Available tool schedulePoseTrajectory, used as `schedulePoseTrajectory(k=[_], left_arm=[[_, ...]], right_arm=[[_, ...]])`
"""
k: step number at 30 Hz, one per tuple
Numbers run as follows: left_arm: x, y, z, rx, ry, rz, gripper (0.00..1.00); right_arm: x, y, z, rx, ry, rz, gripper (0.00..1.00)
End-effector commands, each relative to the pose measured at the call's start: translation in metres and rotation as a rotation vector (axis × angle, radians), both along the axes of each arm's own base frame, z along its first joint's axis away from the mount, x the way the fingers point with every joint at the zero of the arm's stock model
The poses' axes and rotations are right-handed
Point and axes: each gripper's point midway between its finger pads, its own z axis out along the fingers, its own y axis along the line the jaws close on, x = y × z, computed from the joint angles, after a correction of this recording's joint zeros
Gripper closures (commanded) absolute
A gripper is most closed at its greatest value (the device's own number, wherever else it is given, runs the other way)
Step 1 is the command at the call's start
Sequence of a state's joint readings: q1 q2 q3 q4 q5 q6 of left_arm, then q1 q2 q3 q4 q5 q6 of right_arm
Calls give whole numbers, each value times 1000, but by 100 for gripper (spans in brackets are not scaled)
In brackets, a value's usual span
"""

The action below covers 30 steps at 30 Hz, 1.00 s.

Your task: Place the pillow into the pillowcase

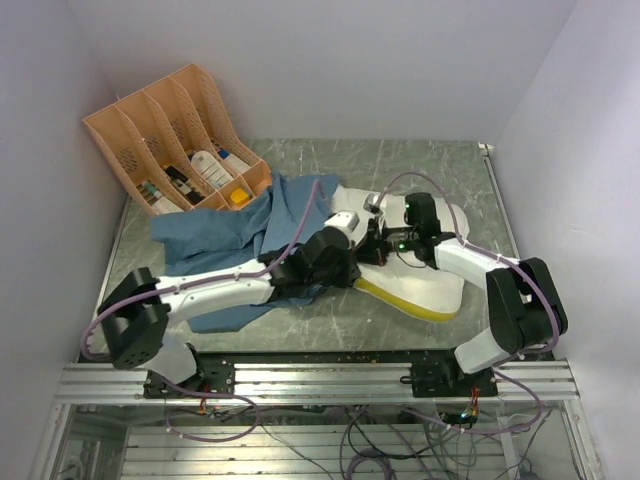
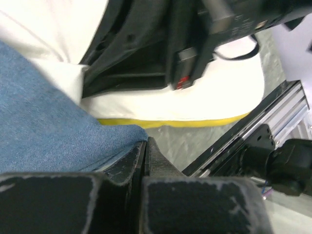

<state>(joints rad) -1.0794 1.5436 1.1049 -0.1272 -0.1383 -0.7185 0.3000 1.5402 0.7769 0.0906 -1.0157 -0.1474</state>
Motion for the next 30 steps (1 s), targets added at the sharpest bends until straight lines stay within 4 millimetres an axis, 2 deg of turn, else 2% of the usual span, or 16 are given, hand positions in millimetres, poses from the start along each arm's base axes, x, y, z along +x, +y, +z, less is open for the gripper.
schedulePoseTrajectory(k=[1,3,6,7,8,10,12,14,16,20,22,25,27,30], left_arm=[[0,19,19,-157,3,44,93],[-8,13,18,-200,16,-10,93],[-32,-7,21,-231,39,-146,93],[-40,-11,22,-232,35,-182,90],[-46,-12,23,-224,27,-199,84],[-52,-2,23,-189,10,-184,66],[-53,17,29,-176,-16,-142,53],[-56,35,38,-178,-43,-117,46],[-56,52,46,-167,-74,-95,42],[-50,75,67,-133,-146,-54,32],[-47,79,77,-114,-173,-52,31],[-38,79,89,-92,-204,-35,28],[-24,82,92,-59,-220,8,23],[9,89,91,-5,-219,74,18]], right_arm=[[-40,31,25,77,-113,246,100],[-51,39,17,65,-140,314,100],[-51,40,-8,-19,-137,373,100],[-50,37,-14,-48,-137,399,100],[-47,34,-15,-74,-154,425,96],[-40,23,-2,-89,-206,442,81],[-32,2,17,-68,-288,390,59],[-29,-19,28,-71,-368,344,40],[-26,-36,40,-68,-438,313,26],[-11,-47,62,-81,-513,263,21],[8,-47,69,-100,-483,187,18],[62,-49,78,-144,-457,19,7],[101,-51,73,-187,-418,-61,4],[146,-51,54,-249,-326,-84,4]])
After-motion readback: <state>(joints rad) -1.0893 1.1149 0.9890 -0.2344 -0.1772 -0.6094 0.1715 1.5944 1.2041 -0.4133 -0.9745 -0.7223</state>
